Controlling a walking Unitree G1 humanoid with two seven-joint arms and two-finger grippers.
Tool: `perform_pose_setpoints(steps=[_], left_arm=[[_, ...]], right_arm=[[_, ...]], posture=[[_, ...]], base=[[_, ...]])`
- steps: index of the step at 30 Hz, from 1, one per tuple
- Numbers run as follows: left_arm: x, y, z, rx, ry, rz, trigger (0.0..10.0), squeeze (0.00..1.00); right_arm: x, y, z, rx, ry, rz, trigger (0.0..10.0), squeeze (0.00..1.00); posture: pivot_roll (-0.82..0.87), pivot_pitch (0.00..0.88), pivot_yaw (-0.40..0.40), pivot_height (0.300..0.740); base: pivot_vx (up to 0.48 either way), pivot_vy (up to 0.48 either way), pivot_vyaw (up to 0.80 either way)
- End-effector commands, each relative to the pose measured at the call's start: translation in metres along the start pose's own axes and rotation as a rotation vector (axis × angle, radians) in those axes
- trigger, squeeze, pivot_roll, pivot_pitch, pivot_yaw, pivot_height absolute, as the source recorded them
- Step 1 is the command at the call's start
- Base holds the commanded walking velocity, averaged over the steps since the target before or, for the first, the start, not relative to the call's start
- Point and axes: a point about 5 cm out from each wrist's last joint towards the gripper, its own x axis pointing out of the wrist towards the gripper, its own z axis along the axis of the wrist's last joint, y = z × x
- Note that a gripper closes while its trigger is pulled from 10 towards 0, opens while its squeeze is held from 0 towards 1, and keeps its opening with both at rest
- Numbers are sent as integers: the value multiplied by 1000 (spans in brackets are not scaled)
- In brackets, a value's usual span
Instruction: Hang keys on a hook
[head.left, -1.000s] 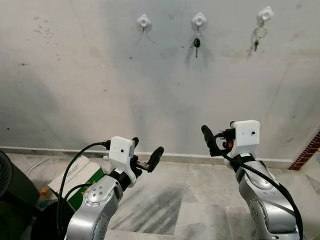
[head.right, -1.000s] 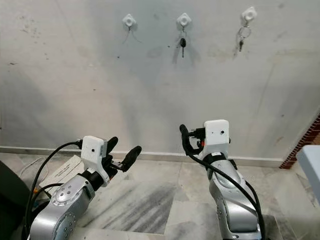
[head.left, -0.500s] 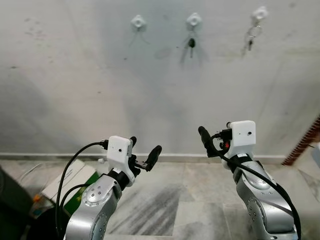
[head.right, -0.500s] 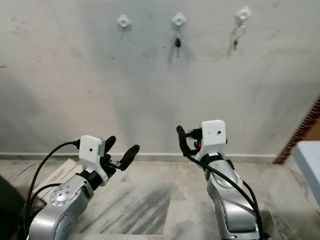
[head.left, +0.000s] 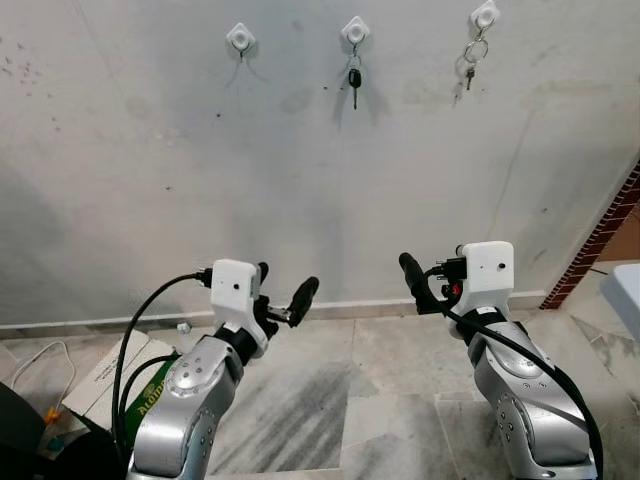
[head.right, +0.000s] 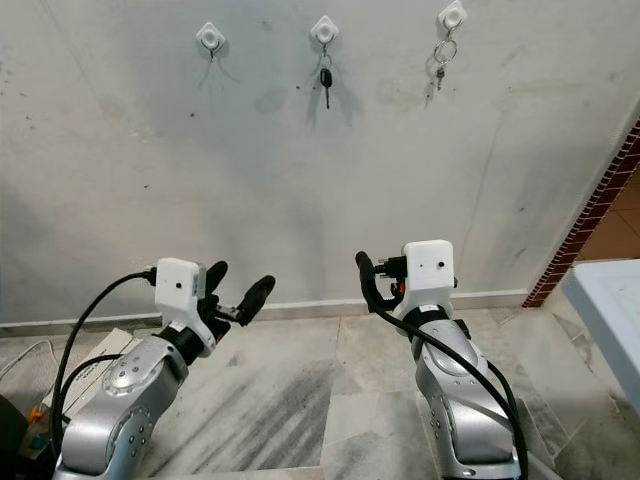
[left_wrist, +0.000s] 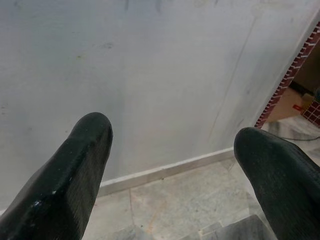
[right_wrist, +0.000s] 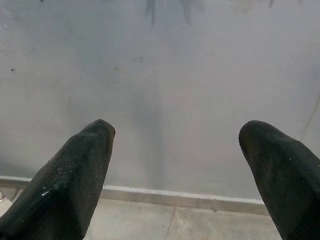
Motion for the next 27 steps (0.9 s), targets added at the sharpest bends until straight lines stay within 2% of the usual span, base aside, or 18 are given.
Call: perform_pose_setpoints(steps=[1,19,21,27], left_arm=[[0,2,2,7,5,14,10000,0],[5,-2,-1,-43,1,10,10000,0],[5,-3,-2,-52,2,-2,10000,0],[4,-2,-3,-52,11,7,10000,0]], right_arm=[[0,3,3,3,-8,6,10000,0],[1,2,5,7,-14,3,10000,0],[1,2,6,5,-23,4,10000,0],[1,2,7,1,-25,6,10000,0]], posture=[[-96,0,94,740],[-104,0,89,740],[-104,0,89,740],[-102,0,90,740]], base=[[0,0,-788],[0,0,-788],[0,0,-587],[0,0,0]])
